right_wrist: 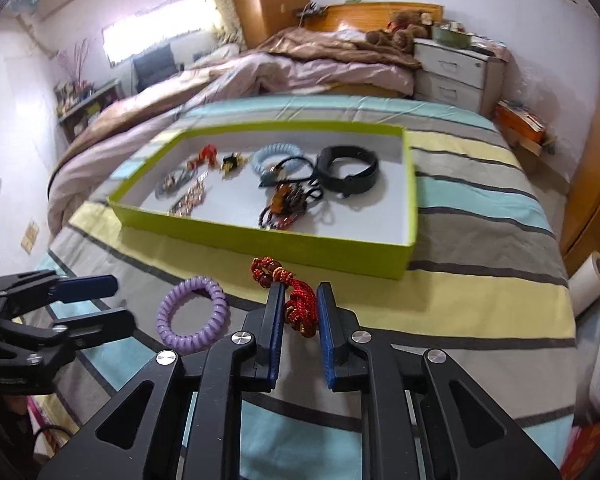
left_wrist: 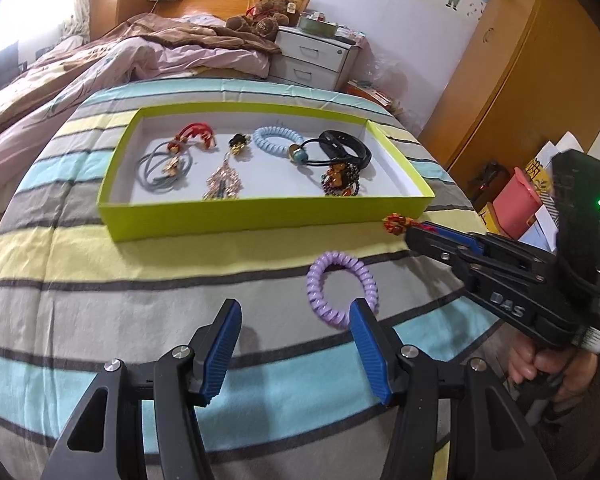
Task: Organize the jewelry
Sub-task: 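Grasp the red knotted charm with the right tool, then grasp the purple coil hair tie with the left tool while the right tool holds the charm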
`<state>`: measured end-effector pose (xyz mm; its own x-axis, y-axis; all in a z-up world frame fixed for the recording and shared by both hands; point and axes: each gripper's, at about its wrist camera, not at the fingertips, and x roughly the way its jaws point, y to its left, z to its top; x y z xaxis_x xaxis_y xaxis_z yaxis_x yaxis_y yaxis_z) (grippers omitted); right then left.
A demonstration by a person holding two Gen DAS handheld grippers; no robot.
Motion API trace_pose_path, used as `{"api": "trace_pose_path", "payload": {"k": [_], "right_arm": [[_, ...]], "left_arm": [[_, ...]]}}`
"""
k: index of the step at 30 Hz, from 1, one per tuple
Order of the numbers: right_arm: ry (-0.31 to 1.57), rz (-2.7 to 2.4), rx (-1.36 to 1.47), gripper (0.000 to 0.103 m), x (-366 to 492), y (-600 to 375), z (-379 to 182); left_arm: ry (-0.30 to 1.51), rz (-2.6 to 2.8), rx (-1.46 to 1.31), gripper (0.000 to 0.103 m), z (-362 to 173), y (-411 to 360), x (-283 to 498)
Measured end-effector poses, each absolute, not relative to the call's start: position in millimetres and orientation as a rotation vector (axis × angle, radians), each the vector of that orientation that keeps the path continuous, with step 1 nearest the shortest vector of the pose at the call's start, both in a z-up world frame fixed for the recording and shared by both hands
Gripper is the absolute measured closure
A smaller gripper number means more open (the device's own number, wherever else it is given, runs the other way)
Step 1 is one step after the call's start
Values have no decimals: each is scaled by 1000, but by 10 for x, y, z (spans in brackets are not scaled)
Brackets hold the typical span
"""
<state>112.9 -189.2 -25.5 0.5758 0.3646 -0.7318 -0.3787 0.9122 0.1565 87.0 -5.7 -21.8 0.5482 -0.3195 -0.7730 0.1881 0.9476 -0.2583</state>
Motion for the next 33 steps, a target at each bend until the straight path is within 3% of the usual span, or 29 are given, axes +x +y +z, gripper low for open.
{"api": "trace_pose_path", "payload": {"k": [15, 33], "right_arm": [[786, 399, 38, 86, 891, -2058, -128], [784, 397, 59, 86, 881, -2092, -133]], "left_arm": [[966, -208, 39, 48, -351, -428, 1088], [931, -234, 60, 93, -343, -468, 1067]]}}
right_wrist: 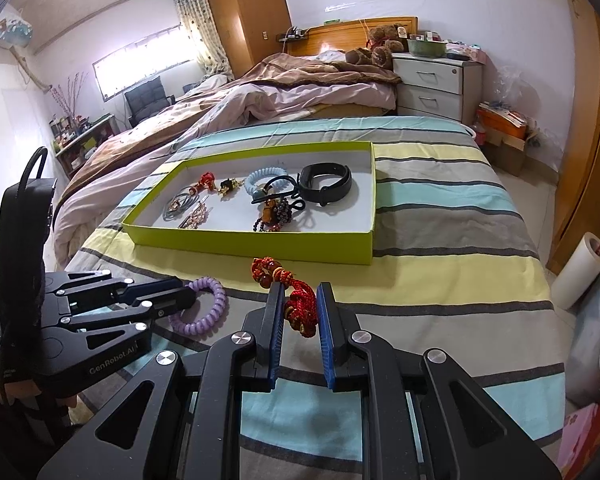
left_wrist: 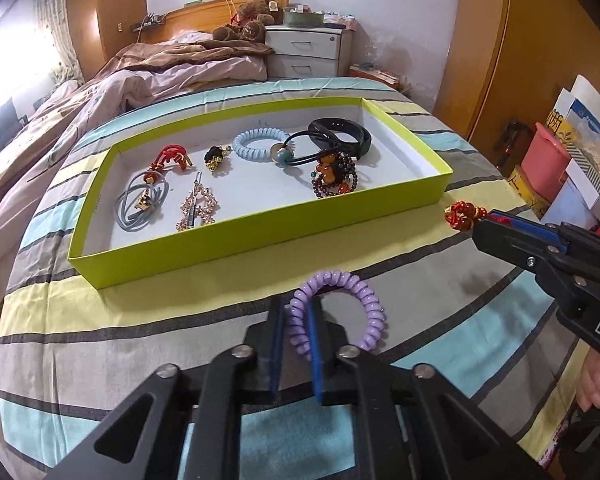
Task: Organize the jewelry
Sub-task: 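Grasp the purple coil hair tie with the left tool while the right tool holds the charm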
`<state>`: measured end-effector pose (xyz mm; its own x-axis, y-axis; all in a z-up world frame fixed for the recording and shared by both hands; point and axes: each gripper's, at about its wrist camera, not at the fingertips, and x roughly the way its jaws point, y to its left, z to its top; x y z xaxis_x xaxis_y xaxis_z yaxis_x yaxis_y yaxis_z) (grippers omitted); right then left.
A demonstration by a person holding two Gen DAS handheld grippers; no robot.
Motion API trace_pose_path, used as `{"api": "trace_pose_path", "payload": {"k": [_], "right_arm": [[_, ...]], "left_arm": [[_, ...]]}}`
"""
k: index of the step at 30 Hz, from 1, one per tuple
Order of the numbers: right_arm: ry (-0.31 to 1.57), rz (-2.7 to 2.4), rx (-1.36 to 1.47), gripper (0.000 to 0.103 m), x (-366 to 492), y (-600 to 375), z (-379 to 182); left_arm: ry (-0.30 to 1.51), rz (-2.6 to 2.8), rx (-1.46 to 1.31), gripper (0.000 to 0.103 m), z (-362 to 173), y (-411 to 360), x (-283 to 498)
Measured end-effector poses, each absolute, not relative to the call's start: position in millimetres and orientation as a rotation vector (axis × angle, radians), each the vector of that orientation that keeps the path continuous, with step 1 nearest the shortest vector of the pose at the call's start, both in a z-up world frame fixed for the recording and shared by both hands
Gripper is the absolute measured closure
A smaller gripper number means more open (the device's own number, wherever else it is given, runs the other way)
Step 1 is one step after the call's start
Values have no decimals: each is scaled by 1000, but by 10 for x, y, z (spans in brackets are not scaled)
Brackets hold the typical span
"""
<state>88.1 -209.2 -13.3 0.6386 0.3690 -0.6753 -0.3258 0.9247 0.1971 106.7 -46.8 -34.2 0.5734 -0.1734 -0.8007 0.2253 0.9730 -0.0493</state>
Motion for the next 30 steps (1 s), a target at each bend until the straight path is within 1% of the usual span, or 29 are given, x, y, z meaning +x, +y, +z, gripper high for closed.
{"api": "trace_pose_path", "payload": {"k": [30], "right_arm": [[748, 374, 61, 86, 784, -2056, 4]], "left_arm": [[846, -264, -49, 94, -67, -150, 905]]}}
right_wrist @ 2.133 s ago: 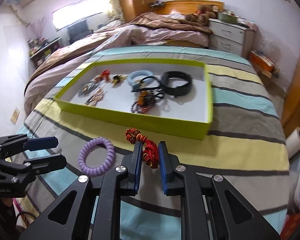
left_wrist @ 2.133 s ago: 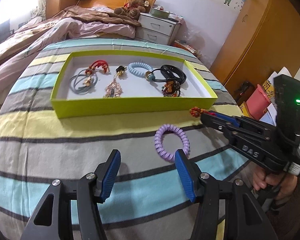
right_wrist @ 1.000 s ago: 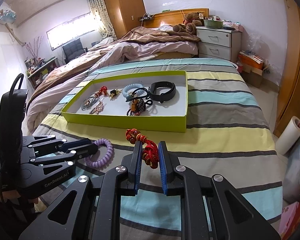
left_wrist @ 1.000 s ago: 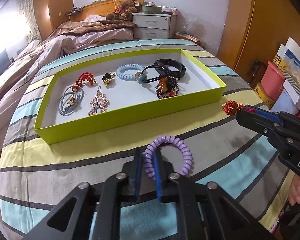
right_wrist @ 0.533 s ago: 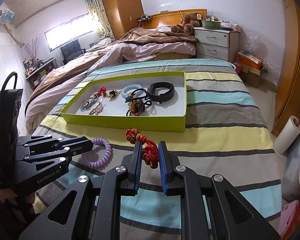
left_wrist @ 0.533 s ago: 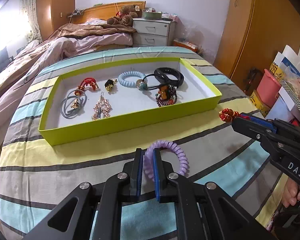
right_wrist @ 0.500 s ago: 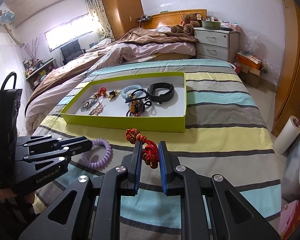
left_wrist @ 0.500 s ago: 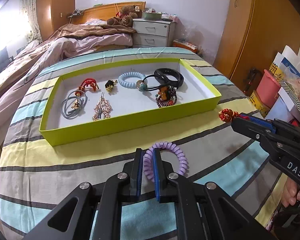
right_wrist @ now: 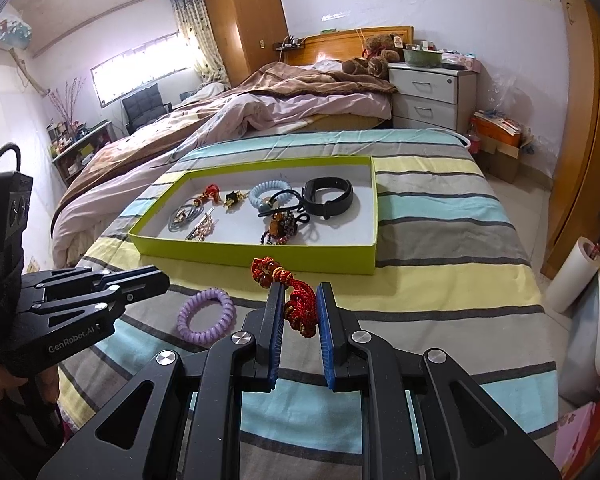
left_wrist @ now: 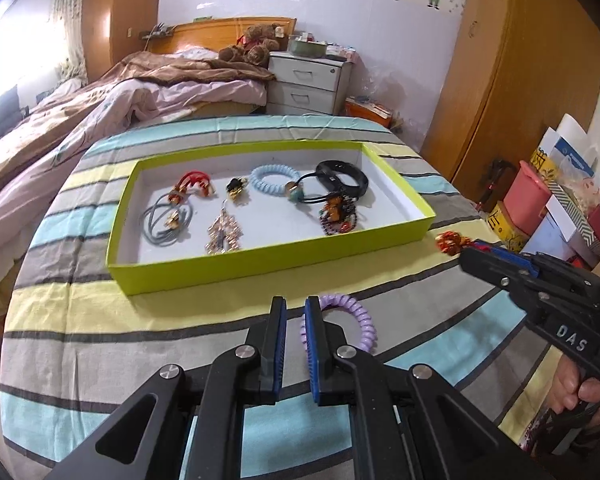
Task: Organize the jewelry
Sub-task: 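Grasp the purple coil hair tie with the left tool while the right tool holds the charm, then carry the purple coil tie and red charm into the green box and open both tools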
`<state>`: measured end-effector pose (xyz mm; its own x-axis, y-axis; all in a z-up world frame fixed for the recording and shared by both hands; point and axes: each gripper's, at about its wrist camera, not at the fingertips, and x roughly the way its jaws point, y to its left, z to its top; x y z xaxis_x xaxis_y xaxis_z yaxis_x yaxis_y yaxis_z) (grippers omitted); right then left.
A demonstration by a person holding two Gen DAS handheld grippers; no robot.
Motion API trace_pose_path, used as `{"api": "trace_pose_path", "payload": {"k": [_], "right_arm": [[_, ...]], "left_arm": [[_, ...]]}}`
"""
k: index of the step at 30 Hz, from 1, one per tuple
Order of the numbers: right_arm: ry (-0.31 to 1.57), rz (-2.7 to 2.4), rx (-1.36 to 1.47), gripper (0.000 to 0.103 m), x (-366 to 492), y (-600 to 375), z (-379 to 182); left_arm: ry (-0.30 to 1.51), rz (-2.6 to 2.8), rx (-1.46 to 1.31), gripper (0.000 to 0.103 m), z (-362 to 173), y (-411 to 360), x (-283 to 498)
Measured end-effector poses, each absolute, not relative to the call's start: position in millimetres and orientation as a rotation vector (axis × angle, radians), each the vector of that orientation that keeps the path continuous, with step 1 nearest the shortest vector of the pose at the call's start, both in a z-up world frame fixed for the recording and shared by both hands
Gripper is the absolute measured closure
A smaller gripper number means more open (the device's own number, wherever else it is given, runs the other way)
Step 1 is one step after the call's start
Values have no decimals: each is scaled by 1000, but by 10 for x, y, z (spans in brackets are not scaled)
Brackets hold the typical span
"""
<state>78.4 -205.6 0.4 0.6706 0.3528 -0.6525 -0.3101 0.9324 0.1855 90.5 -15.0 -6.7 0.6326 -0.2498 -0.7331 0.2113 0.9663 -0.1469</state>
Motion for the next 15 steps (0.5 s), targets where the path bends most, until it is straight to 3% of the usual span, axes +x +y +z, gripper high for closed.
{"api": "trace_pose_path", "payload": {"k": [3, 7, 10, 15], "right_arm": [[747, 372, 61, 86, 771, -2067, 5], [750, 367, 67, 86, 772, -2091, 12], [753, 366, 64, 86, 783, -2103, 7], [761, 367, 66, 86, 810, -2093, -24]], "left_arm": [[873, -296, -87, 93, -128, -118, 931], [902, -277, -81, 86, -220, -146, 978], [911, -288, -69, 72, -266, -201, 1018], [948, -310, -29, 71, -352, -303, 1065]]}}
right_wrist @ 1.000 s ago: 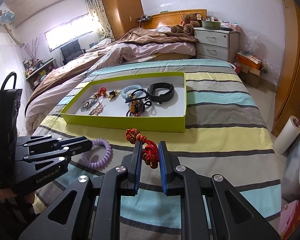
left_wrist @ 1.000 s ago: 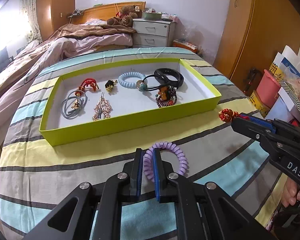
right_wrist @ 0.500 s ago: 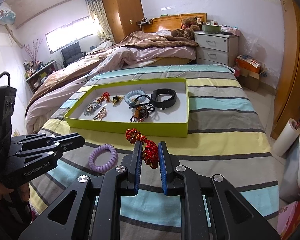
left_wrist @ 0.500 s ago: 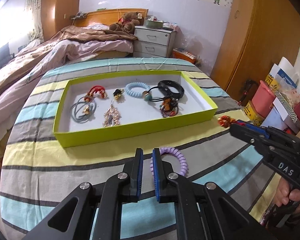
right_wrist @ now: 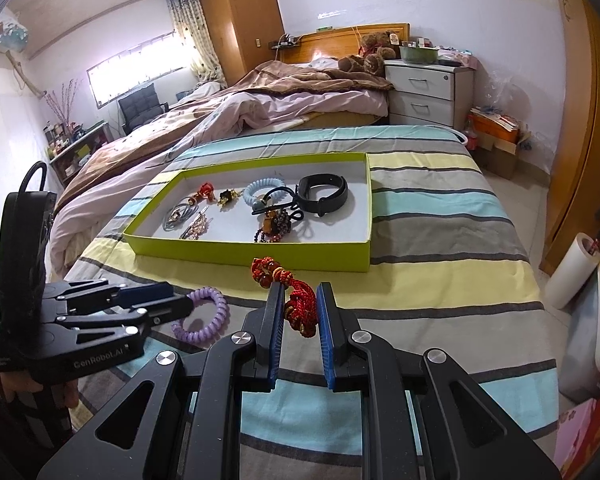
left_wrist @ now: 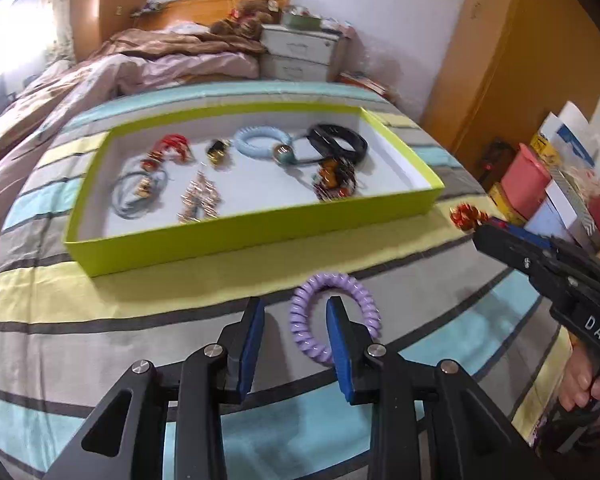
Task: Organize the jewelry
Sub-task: 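Carry the purple coil tie and red charm into the green box and open both tools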
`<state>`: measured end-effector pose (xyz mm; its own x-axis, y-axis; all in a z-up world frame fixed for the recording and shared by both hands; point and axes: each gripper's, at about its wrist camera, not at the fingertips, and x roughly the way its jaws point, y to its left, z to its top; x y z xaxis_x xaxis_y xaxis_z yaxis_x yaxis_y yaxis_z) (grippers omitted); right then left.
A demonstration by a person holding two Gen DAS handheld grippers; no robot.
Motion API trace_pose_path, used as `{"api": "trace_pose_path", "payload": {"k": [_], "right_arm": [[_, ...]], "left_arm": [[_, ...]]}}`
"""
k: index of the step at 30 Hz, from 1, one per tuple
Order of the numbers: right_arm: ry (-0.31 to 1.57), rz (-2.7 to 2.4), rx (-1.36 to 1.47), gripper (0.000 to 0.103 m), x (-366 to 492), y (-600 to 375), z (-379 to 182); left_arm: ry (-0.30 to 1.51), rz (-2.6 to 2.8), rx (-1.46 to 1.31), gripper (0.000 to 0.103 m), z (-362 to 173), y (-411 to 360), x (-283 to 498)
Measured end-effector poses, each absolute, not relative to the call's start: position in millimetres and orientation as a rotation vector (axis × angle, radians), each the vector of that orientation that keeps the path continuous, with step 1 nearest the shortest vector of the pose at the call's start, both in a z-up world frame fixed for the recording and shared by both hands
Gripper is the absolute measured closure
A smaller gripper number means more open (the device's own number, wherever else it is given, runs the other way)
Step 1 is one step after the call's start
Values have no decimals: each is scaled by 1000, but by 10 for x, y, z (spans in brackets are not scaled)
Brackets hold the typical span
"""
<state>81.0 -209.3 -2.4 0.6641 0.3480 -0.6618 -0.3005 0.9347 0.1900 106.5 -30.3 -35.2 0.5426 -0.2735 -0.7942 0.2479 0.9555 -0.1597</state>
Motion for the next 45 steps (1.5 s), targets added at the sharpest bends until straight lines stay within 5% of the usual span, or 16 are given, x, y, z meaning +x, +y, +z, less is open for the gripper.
{"api": "trace_pose_path", "payload": {"k": [7, 11, 34, 37, 39, 41, 45], "right_arm": [[765, 373, 62, 86, 827, -2058, -31], [765, 369, 65, 86, 832, -2056, -24], [738, 343, 71, 86, 917, -2036, 117], [745, 346, 62, 86, 913, -2012, 94], [752, 346, 67, 86, 921, -2011, 68], [757, 346, 67, 86, 924, -2003, 58], [753, 350, 65, 86, 930, -2005, 76]], "left_arm": [[939, -266, 54, 73, -357, -428, 1097], [939, -258, 23, 93, -349, -363, 1111], [878, -293, -84, 94, -39, 4, 1127], [920, -290, -34, 93, -181, -73, 1121], [941, -302, -41, 82, -256, -111, 1132], [958, -280, -12, 59, -322, -156, 1160], [951, -250, 105, 59, -358, -301, 1166]]}}
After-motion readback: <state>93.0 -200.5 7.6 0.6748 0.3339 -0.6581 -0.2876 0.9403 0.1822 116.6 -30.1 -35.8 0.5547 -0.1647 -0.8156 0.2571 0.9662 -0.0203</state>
